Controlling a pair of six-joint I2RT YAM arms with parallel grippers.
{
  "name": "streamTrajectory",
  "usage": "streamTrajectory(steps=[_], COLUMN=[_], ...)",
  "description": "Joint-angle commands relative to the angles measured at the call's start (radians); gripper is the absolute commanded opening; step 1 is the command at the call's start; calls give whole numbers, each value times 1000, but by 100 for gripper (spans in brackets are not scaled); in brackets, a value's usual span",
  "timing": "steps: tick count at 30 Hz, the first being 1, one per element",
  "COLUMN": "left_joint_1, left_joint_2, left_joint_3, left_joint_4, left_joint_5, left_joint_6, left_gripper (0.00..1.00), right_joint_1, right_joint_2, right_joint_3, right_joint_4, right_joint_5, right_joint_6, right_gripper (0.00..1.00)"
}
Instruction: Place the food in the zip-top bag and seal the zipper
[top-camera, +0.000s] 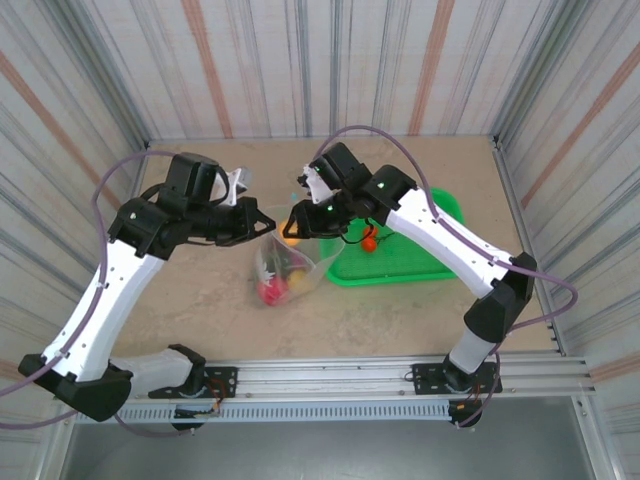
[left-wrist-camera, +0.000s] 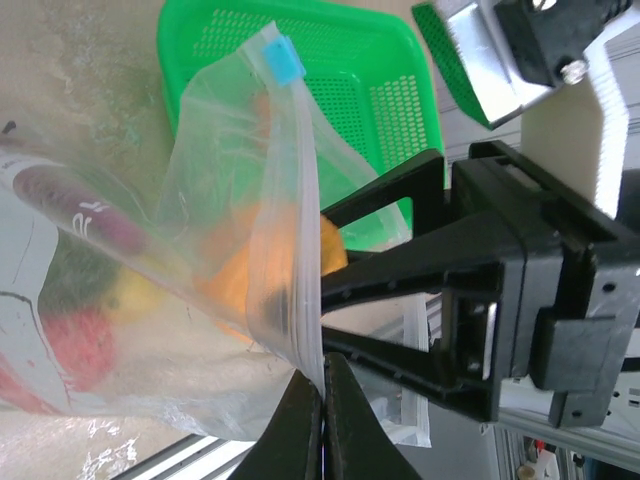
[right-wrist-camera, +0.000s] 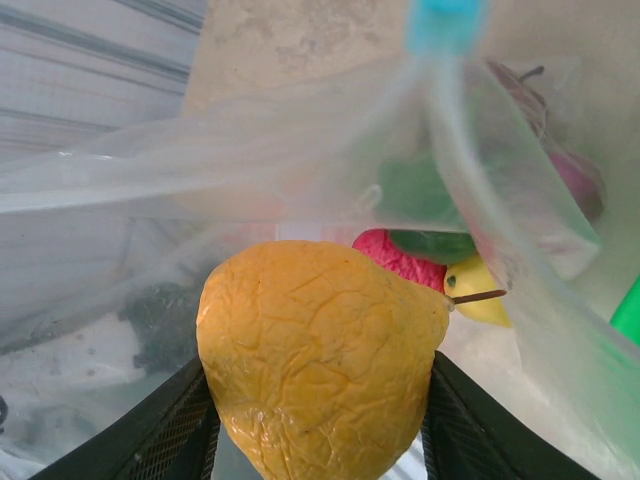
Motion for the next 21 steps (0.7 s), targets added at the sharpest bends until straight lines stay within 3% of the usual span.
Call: streamTrajectory(steps=[1,3,7,21], left_joint_1=[-8,-7,-8,-7], left_joint_2=[0,5,7,9], left_joint_3=[58,64,59,2], left_joint_4=[12,17,20,17], left_joint_5=[-1,5,5,2], left_joint_6=[20,16,14,13], left_gripper=[0,0,0,0], right_joint_1=[23,30,30,-55], right_joint_2=[36,42,42,-63], right_joint_3=[61,63,113,102], right_joint_4=[-80,-92,-120,-48], right_joint_5=[42,40,71,78], right_joint_6=[-49,-60,-68,-89], right_gripper=[53,59,80,77])
